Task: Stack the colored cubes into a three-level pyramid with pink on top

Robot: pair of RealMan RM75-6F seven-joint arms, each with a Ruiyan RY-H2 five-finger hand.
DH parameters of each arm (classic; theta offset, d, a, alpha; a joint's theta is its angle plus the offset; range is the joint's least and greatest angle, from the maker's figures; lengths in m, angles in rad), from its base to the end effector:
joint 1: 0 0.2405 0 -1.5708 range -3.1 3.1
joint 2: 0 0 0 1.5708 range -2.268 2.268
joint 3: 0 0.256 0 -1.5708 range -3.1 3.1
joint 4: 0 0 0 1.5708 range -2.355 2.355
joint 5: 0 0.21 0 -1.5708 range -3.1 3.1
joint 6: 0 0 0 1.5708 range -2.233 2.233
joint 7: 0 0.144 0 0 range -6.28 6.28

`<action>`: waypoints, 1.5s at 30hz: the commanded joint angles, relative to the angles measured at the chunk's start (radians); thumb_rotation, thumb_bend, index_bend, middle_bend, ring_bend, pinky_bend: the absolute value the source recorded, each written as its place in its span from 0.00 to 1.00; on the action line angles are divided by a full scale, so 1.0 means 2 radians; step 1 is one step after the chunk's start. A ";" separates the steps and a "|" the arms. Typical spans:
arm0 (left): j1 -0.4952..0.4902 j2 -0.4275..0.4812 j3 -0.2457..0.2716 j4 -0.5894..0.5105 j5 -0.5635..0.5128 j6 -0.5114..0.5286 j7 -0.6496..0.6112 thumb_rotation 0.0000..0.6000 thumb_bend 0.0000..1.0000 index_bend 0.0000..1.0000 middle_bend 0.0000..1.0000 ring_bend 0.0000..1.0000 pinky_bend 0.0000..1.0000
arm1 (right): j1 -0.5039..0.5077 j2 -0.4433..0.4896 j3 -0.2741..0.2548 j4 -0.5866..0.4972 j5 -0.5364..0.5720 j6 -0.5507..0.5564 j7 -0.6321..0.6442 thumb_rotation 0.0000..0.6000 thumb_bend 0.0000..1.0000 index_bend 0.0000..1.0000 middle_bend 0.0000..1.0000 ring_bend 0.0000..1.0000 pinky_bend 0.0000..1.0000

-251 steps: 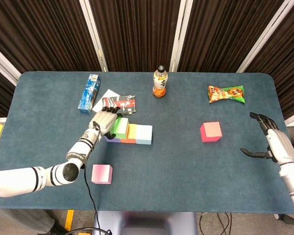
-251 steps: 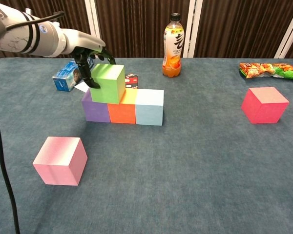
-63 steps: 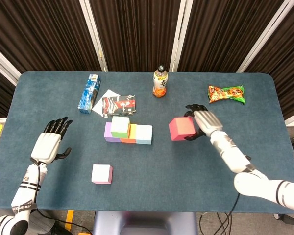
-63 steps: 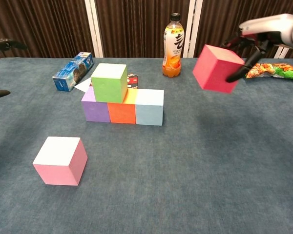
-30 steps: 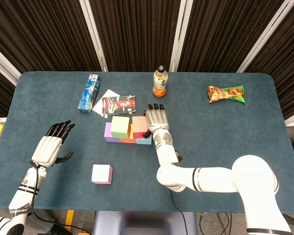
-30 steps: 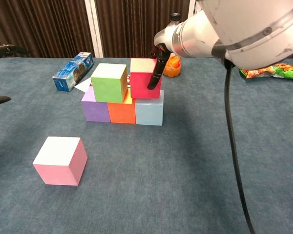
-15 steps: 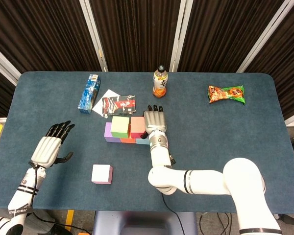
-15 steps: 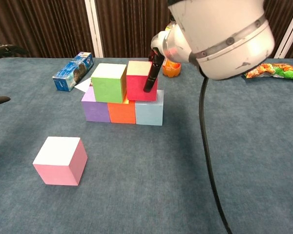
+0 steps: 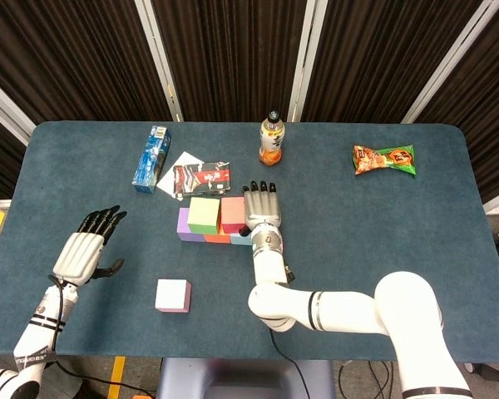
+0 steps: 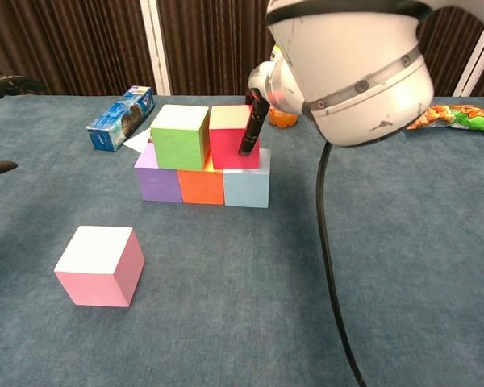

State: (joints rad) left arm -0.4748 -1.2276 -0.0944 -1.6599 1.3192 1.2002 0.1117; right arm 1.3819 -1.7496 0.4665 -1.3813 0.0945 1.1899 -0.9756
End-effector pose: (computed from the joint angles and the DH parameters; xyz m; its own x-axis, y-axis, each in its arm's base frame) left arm -0.2272 0.2903 0.0940 0.3637 0.1363 0.9215 0.9154 -0.2356 -0.3265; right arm 0.0187 -0.4019 -0.0481 0.3937 -0.4150 0.8203 -0.9041 -0.0136 0.4271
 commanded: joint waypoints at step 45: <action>0.012 0.011 -0.007 -0.016 0.003 -0.007 -0.007 1.00 0.30 0.05 0.00 0.00 0.07 | -0.059 0.032 -0.004 -0.052 -0.086 -0.030 0.085 1.00 0.28 0.56 0.14 0.00 0.06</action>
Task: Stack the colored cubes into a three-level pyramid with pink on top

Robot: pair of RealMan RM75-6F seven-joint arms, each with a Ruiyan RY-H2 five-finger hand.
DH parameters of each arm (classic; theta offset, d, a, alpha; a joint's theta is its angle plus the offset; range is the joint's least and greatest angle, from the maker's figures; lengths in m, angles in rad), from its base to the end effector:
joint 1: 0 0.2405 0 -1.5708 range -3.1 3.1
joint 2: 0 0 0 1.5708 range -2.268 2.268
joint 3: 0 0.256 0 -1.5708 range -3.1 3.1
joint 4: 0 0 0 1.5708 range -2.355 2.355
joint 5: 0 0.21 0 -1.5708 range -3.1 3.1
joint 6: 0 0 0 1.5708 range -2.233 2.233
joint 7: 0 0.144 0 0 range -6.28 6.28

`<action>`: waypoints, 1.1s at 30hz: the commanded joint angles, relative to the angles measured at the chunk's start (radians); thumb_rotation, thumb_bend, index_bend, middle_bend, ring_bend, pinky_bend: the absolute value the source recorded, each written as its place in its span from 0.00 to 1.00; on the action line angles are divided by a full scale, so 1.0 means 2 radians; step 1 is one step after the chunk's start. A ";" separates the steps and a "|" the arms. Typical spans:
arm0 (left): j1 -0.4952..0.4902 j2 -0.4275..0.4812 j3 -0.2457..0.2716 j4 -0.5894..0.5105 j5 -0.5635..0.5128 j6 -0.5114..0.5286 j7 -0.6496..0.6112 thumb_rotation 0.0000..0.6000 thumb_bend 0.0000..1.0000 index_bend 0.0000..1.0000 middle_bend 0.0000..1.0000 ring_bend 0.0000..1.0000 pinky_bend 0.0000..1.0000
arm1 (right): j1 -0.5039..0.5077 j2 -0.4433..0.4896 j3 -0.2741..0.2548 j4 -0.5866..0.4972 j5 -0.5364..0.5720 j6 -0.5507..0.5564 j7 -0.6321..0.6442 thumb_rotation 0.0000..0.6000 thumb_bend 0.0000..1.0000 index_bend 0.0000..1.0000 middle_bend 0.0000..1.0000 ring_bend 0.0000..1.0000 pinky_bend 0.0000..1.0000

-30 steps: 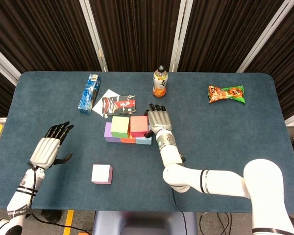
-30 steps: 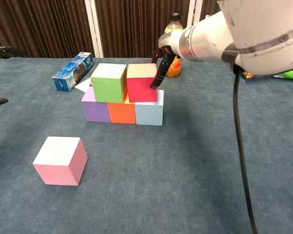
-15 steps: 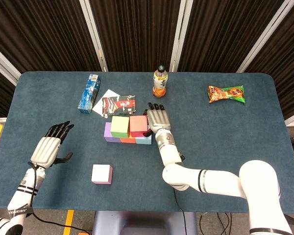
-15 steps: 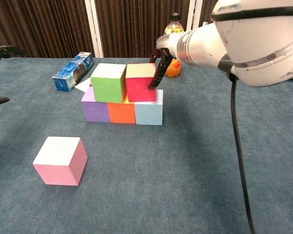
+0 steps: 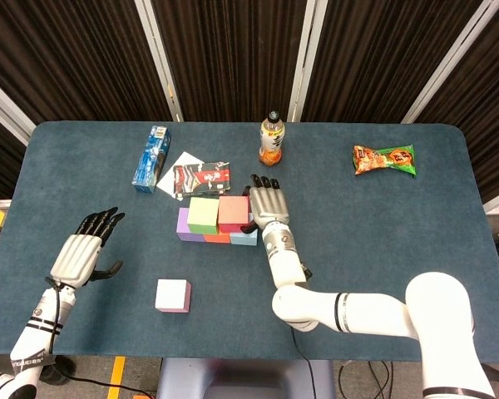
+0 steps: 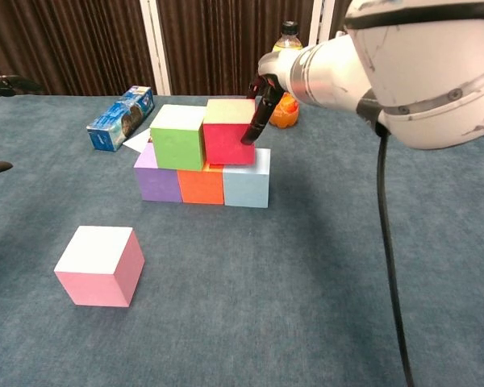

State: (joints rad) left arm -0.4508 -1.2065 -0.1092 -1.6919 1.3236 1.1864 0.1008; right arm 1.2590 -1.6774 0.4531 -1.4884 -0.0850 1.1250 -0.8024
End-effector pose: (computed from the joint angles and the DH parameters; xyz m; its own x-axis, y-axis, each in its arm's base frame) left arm -0.2273 0.2852 0.0980 0.3410 0.1507 0.9279 0.9262 -0.2229 -0.3041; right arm 0.0012 -0.4004 -0.0309 0.2803 -0.3848 0.8794 -0.9580 -0.0539 0.2818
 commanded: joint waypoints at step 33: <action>0.003 -0.003 0.002 0.010 0.009 -0.009 -0.019 1.00 0.30 0.05 0.00 0.00 0.07 | 0.004 -0.035 0.020 0.019 0.011 0.027 -0.031 1.00 0.28 0.56 0.14 0.00 0.06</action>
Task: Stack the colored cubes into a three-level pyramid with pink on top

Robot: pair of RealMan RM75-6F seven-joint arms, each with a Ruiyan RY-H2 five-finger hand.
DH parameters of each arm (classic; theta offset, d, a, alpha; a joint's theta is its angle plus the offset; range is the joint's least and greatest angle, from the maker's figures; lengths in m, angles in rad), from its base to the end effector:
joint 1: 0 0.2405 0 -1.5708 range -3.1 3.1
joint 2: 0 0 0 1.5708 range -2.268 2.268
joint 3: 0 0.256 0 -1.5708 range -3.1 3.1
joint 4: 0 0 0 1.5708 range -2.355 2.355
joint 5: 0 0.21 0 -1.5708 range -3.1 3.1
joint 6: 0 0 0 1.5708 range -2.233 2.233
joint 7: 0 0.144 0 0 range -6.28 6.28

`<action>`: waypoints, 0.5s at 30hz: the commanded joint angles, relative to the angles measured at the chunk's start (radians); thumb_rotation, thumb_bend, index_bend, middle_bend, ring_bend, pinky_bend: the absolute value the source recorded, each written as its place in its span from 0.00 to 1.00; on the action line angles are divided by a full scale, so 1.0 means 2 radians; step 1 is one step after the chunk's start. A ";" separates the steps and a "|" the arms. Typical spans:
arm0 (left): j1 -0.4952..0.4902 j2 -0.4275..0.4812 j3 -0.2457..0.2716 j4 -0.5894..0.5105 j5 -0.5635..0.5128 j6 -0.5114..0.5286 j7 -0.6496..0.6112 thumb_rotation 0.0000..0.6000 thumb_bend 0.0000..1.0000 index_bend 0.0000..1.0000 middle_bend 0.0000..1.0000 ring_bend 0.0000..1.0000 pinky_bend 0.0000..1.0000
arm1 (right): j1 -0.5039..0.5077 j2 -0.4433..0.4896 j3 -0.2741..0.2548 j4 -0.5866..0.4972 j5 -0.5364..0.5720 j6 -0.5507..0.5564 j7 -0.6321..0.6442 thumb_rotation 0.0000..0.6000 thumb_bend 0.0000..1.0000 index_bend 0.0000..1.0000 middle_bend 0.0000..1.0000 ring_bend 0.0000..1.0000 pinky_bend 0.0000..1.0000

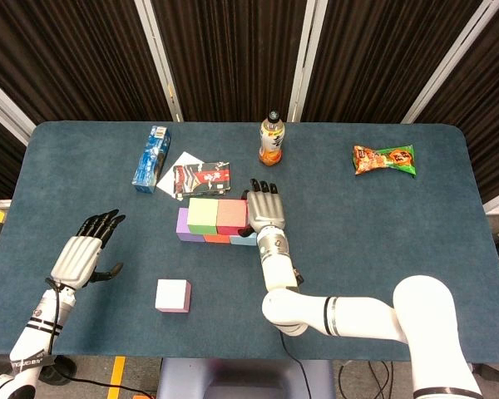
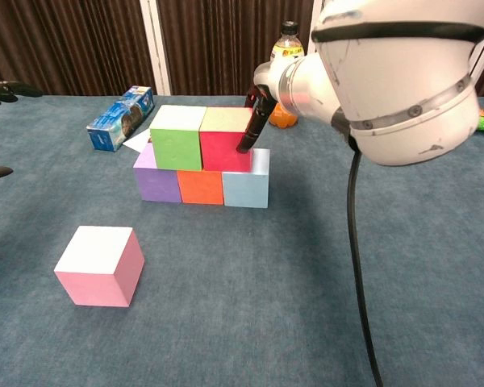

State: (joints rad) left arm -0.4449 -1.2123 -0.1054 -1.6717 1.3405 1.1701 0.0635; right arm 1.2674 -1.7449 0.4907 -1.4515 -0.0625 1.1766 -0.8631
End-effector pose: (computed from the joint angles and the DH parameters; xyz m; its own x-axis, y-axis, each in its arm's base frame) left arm -0.2319 0.2840 0.0948 0.3263 0.1717 0.9295 0.9317 -0.2245 -0.2856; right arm 0.0061 -0.3957 -0.0434 0.2876 -0.3885 0.8754 -0.9524 -0.0196 0.3041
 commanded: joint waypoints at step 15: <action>0.000 0.000 0.000 0.000 0.003 -0.002 -0.003 1.00 0.30 0.05 0.00 0.00 0.07 | -0.006 -0.001 0.010 -0.008 -0.001 0.010 -0.006 1.00 0.28 0.56 0.14 0.00 0.05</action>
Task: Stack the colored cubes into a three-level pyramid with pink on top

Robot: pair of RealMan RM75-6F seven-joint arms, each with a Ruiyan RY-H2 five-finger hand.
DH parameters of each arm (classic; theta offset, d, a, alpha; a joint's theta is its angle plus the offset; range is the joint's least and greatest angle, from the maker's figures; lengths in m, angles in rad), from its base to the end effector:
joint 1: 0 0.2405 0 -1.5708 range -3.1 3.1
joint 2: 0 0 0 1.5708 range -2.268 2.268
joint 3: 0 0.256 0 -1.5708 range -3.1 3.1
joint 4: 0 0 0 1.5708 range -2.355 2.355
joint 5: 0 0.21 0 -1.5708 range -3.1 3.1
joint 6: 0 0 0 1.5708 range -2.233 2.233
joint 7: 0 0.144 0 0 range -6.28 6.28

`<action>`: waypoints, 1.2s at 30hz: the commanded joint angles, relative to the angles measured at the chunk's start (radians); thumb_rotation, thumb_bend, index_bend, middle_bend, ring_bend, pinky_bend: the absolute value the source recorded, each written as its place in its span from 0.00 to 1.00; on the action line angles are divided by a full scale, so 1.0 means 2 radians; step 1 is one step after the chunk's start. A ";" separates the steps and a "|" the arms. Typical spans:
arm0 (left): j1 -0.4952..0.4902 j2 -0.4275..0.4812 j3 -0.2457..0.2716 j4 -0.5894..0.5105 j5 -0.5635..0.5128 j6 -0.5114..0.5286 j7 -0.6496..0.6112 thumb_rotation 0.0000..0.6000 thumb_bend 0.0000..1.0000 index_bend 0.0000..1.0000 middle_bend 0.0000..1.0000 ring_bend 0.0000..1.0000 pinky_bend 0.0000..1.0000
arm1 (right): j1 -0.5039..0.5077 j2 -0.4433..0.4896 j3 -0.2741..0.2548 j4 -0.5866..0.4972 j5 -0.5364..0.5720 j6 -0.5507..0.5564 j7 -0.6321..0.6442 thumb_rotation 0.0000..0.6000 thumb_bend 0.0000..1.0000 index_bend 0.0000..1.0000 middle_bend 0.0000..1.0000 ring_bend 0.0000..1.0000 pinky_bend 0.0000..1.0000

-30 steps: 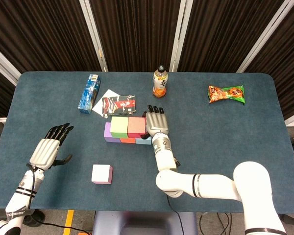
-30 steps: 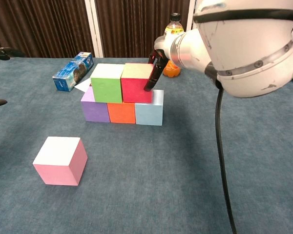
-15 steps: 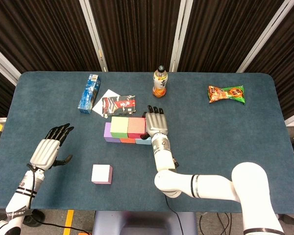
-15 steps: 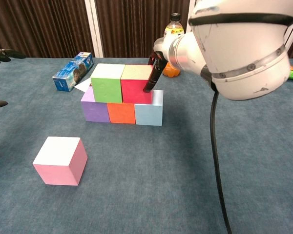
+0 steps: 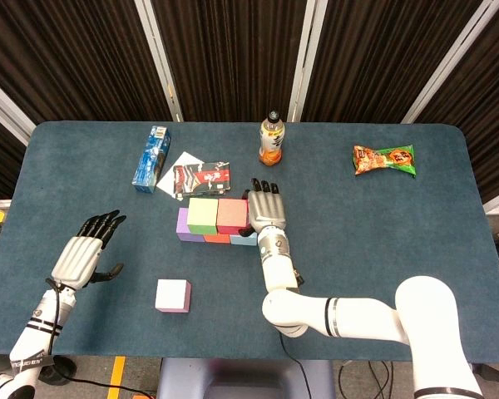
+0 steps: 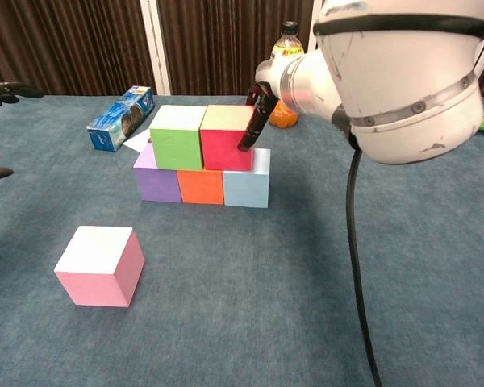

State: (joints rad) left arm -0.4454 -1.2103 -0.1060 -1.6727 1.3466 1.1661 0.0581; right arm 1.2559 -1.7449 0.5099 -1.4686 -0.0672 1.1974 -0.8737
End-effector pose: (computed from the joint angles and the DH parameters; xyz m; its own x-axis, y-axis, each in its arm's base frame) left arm -0.2311 0.2840 0.0947 0.3249 0.1748 0.9295 0.9313 -0.2301 -0.2823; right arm 0.0068 -0.3944 -0.0400 0.2775 -0.3819 0.8816 -0.9549 -0.0083 0.2969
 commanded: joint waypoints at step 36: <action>0.001 0.000 0.001 0.003 -0.002 -0.005 -0.003 1.00 0.30 0.04 0.00 0.00 0.07 | -0.003 -0.006 0.016 0.002 0.011 -0.003 -0.007 1.00 0.28 0.45 0.14 0.00 0.05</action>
State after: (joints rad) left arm -0.4437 -1.2111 -0.1050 -1.6672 1.3427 1.1562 0.0516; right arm 1.2510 -1.7562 0.5422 -1.4638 -0.0442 1.1913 -0.8887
